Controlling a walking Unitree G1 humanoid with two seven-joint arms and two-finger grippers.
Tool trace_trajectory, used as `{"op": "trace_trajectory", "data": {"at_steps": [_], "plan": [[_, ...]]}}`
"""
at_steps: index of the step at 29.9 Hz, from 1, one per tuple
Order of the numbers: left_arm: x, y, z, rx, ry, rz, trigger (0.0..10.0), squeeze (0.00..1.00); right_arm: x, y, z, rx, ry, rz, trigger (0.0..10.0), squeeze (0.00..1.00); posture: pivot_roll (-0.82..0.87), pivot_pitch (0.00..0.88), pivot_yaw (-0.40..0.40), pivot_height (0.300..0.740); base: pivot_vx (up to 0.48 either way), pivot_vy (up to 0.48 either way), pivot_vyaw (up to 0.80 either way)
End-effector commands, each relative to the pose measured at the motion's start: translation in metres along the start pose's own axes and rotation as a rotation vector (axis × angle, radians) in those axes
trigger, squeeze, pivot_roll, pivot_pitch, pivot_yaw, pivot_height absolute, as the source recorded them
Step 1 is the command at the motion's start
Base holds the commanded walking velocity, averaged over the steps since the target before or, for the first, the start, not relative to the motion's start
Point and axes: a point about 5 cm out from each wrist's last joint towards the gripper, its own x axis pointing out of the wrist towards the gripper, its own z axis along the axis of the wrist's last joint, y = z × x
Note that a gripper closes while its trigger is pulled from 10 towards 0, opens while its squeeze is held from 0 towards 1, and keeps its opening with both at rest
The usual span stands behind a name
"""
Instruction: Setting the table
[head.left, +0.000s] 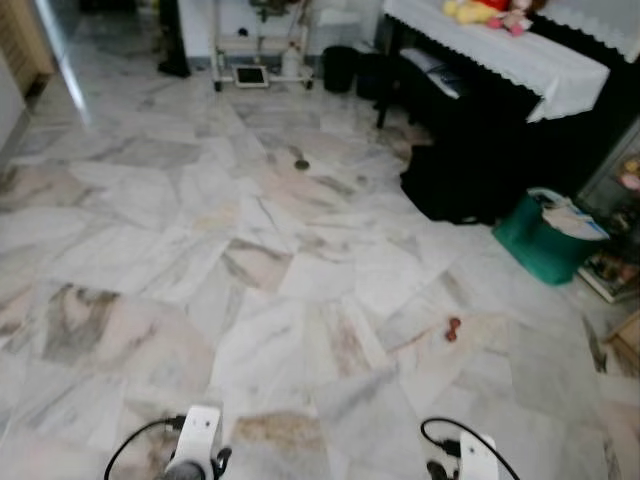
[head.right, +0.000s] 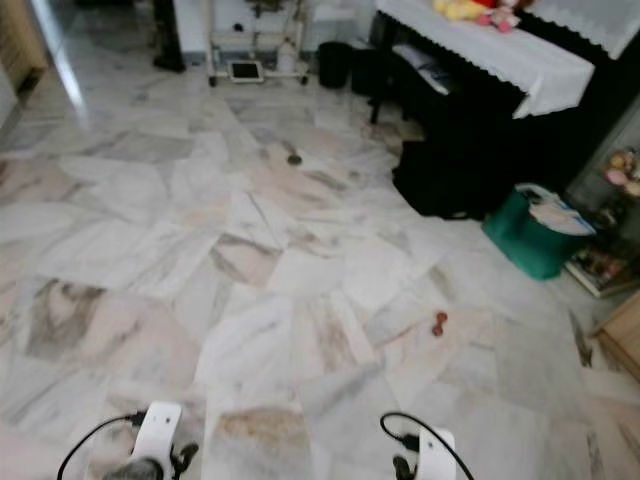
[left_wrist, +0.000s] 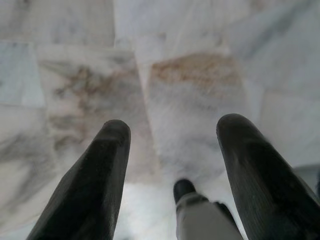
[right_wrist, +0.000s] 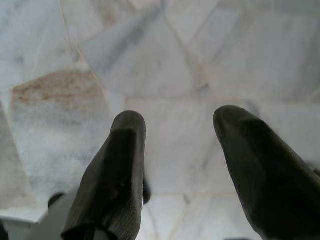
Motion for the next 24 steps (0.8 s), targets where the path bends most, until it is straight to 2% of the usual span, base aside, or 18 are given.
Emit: {"op": "trace_trajectory", "data": {"at_steps": [1, 15, 24], "plan": [[-0.004, 0.006, -0.016, -0.009, 0.05, 0.009, 10.0, 0.0, 0.0, 0.003, 0.0, -0.001, 0.004, 0.007, 10.0, 0.0, 0.05, 0.0, -0.087, 0.74, 0.0, 0.0, -0.54], [-0.007, 0.018, -0.023, -0.055, 0.051, 0.036, 10.0, 0.0, 0.0, 0.003, 0.0, -0.008, 0.006, 0.012, 10.0, 0.0, 0.05, 0.0, -0.089, 0.74, 0.0, 0.0, -0.54], [-0.011, 0.03, -0.035, -0.054, 0.087, 0.047, 10.0, 0.0, 0.0, 0.011, -0.004, 0.017, 0.011, 0.011, 10.0, 0.0, 0.04, 0.0, -0.042, 0.74, 0.0, 0.0, -0.54]]}}
